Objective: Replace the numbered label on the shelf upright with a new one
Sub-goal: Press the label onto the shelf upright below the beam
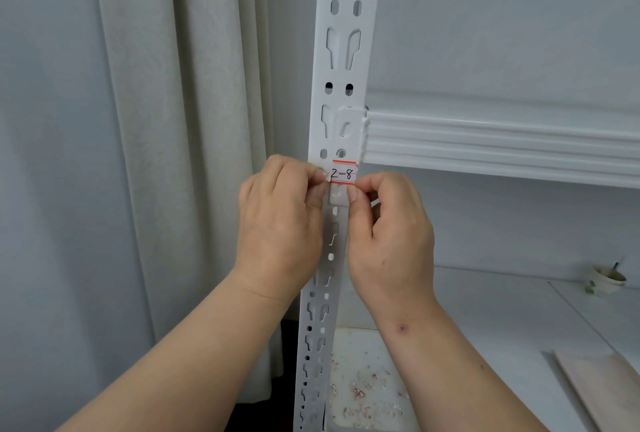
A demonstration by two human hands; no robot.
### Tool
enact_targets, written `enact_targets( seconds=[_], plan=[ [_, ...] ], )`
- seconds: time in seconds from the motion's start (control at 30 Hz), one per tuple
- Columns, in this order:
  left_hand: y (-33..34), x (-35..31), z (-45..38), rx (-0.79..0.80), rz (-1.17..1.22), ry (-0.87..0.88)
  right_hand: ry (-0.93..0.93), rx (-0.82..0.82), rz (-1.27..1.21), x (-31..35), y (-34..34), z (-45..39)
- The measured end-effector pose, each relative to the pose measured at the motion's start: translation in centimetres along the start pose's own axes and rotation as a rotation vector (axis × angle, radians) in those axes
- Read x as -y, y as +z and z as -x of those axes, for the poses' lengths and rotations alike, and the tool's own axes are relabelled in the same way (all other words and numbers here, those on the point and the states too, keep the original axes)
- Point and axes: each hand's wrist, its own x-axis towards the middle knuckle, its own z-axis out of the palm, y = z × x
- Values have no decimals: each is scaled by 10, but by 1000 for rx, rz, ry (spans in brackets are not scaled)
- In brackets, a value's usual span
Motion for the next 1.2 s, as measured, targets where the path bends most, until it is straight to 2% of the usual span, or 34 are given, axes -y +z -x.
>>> enact_targets(
  seconds=[0.2,0.5,0.8,1.0,1.2],
  plan=[
    [-4,-3,-1,-55,145,-126,-8,15,4,1,-4,1],
    [-3,-8,-7,5,55,-59,-15,22,4,0,-9,0],
    [-8,-13,2,46,42,-140,1,32,-3,4,-14,1],
    [-12,-26,6,82,186,-403,-1,55,0,4,-17,2],
    [-19,-37,2,43,655,-831,108,110,-71,9,-20,4]
  ],
)
